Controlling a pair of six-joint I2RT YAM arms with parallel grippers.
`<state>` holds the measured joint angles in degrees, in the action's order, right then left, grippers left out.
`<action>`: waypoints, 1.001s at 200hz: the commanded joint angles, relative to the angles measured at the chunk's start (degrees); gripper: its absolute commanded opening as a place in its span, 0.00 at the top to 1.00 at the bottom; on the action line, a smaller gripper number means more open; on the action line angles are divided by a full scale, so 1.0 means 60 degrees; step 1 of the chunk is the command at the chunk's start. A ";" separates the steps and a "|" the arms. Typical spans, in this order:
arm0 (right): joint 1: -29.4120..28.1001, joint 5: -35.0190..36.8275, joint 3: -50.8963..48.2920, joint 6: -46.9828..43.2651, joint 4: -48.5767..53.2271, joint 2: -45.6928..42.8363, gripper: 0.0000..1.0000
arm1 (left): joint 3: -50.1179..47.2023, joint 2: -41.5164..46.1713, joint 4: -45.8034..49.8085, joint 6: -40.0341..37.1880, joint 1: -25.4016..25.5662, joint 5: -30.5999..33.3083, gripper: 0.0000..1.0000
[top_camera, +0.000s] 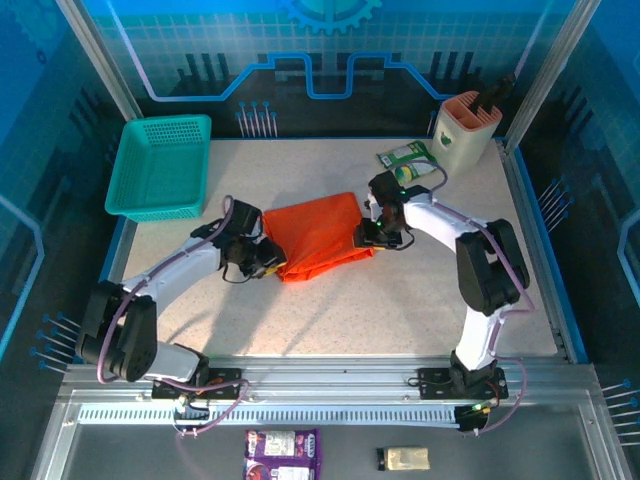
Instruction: Fold the inside-out t-shirt
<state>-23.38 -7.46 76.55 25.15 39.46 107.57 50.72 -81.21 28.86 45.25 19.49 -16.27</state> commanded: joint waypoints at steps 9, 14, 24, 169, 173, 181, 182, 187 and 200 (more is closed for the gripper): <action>-0.0059 0.0917 0.0781 -0.0531 0.0449 0.0665 0.55 | 0.0990 -0.0721 0.0206 -0.0001 0.0381 0.0230 0.80; -0.0059 0.1029 0.0856 -0.0581 0.0520 0.0738 0.57 | 0.1093 -0.0852 0.0202 0.0011 0.0432 0.0211 0.81; -0.0059 0.1339 0.0991 -0.0683 0.0772 0.0867 0.64 | 0.1236 -0.1098 0.0202 0.0063 0.0539 0.0203 0.82; 0.0073 0.0827 0.0473 -0.0960 0.1138 -0.0407 0.77 | 0.2028 -0.2074 0.0767 0.0136 0.1088 0.0802 0.92; 0.0073 0.0423 0.0552 -0.0959 0.1066 -0.0333 0.77 | 0.2051 -0.2139 0.0811 0.0110 0.1088 0.0872 0.93; 0.0089 -0.0433 0.0665 -0.0943 0.0865 -0.0172 0.77 | 0.2036 -0.2234 0.0782 0.0076 0.1103 0.0873 0.93; 0.0095 -0.0546 0.0669 -0.0934 0.0835 -0.0151 0.77 | 0.2036 -0.2245 0.0777 0.0075 0.1103 0.0863 0.93; 0.0116 -0.1082 0.0744 -0.0895 0.0685 -0.0019 0.77 | 0.1990 -0.2297 0.0737 0.0066 0.1099 0.0838 0.94; 0.0186 -0.2364 0.0845 -0.0762 0.0242 0.0317 0.78 | 0.1849 -0.2500 0.0608 0.0070 0.1090 0.0735 0.94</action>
<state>-22.57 -4.91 79.85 18.90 44.12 106.54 61.98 -93.62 30.59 46.44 25.67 -12.82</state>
